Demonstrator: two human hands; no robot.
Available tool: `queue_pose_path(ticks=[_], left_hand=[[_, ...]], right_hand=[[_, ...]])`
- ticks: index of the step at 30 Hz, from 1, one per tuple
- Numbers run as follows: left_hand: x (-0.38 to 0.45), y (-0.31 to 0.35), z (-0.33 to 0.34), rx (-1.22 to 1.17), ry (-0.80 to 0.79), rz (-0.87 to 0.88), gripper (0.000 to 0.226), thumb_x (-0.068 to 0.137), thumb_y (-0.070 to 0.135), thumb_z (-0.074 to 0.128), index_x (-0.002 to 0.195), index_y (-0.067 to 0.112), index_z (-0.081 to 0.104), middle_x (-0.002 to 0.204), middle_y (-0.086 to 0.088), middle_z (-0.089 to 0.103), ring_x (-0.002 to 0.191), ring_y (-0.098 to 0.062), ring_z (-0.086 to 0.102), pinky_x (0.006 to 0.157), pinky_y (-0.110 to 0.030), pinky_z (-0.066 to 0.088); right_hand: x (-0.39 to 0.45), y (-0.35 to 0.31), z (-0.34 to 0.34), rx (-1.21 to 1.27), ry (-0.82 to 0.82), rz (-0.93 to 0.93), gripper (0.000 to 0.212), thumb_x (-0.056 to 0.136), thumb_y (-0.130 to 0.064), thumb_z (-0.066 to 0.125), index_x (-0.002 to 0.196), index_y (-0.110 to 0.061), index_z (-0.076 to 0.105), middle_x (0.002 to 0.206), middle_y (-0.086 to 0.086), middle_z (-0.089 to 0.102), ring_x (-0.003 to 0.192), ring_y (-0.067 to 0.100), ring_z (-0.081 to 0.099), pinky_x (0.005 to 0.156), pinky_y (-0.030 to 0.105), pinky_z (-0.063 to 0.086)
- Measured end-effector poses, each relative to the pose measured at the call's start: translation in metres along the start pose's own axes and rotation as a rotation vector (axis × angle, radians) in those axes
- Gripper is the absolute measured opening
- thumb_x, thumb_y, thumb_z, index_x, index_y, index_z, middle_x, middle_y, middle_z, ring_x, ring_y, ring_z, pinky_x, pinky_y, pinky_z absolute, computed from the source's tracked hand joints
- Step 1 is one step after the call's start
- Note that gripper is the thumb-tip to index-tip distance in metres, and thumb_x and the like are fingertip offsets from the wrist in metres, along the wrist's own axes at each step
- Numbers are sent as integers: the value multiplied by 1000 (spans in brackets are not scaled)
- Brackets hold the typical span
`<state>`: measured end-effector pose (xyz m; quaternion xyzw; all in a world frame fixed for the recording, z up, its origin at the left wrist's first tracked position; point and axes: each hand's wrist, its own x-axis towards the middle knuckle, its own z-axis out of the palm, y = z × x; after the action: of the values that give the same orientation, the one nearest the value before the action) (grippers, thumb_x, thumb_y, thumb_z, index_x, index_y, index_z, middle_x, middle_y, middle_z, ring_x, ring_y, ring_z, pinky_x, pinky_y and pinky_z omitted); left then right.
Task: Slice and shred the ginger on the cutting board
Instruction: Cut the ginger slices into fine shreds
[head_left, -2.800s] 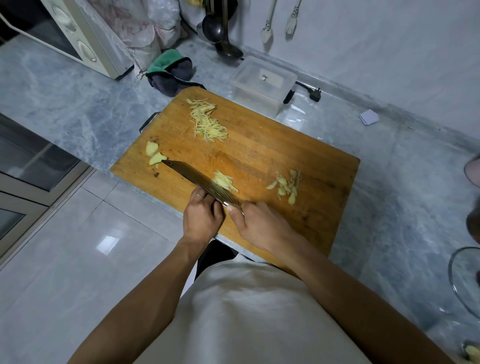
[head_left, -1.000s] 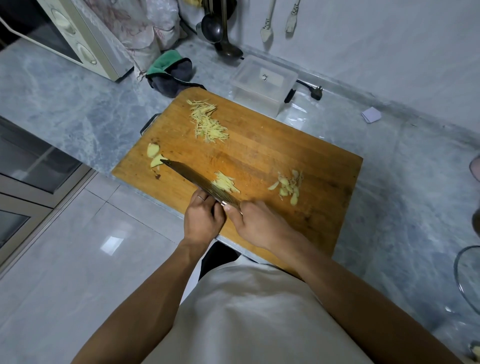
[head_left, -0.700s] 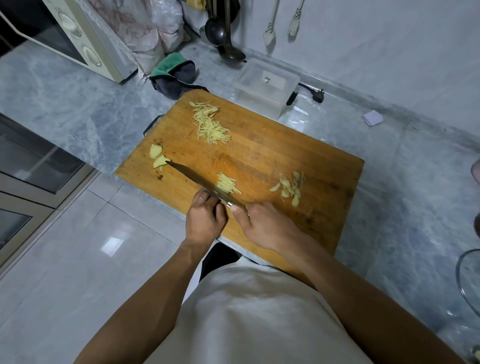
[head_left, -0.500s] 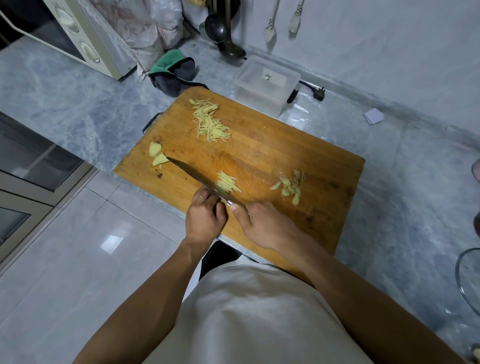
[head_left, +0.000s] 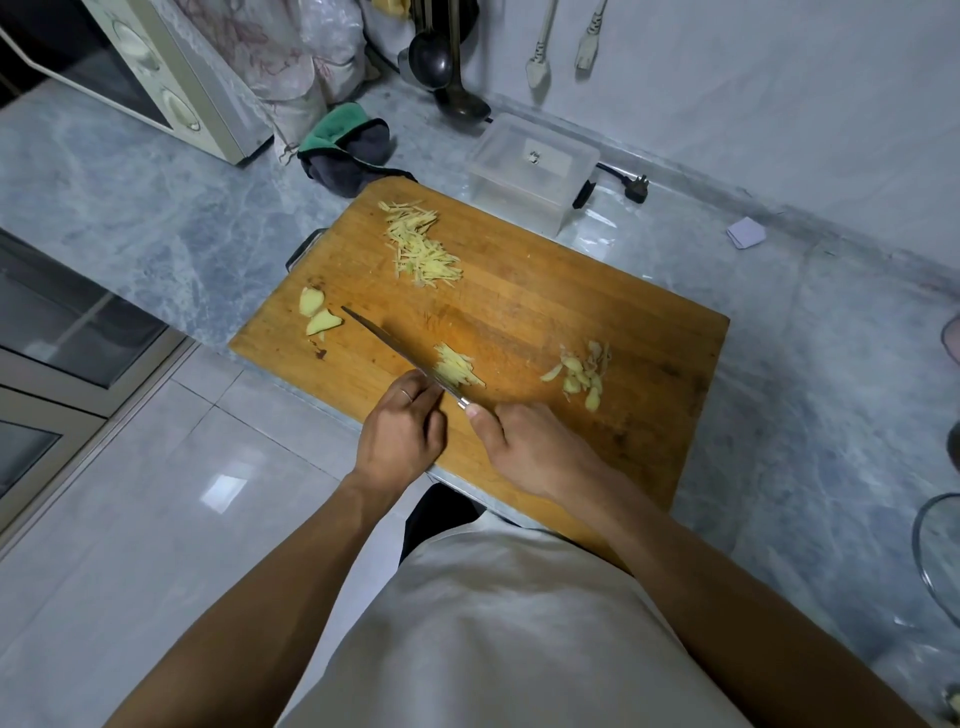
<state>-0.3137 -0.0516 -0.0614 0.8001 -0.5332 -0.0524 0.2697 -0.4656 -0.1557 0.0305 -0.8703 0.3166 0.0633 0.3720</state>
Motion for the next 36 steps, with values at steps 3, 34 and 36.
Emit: queue_pose_path(ticks=[3, 34, 36], left_hand=[[-1, 4, 2, -18, 48, 1, 25, 86, 8, 46, 95, 1, 69, 98, -11, 61, 96, -25, 57, 62, -29, 50], [-4, 6, 15, -101, 147, -131, 37, 86, 11, 43, 104, -2, 73, 107, -16, 68, 111, -34, 58, 90, -47, 52], [-4, 6, 17, -110, 161, -138, 38, 86, 11, 43, 105, -3, 73, 109, -18, 68, 112, -36, 59, 91, -48, 53]], right_hand=[[-4, 0, 3, 6, 21, 4, 60, 106, -51, 30, 64, -13, 47, 66, 12, 58, 66, 35, 59, 59, 43, 47], [4, 0, 9, 41, -5, 6, 60, 107, -51, 28, 58, -18, 39, 60, 6, 48, 62, 28, 49, 60, 34, 34], [3, 3, 6, 47, -4, 14, 60, 107, -50, 29, 57, -18, 38, 58, 3, 46, 58, 24, 47, 61, 33, 33]])
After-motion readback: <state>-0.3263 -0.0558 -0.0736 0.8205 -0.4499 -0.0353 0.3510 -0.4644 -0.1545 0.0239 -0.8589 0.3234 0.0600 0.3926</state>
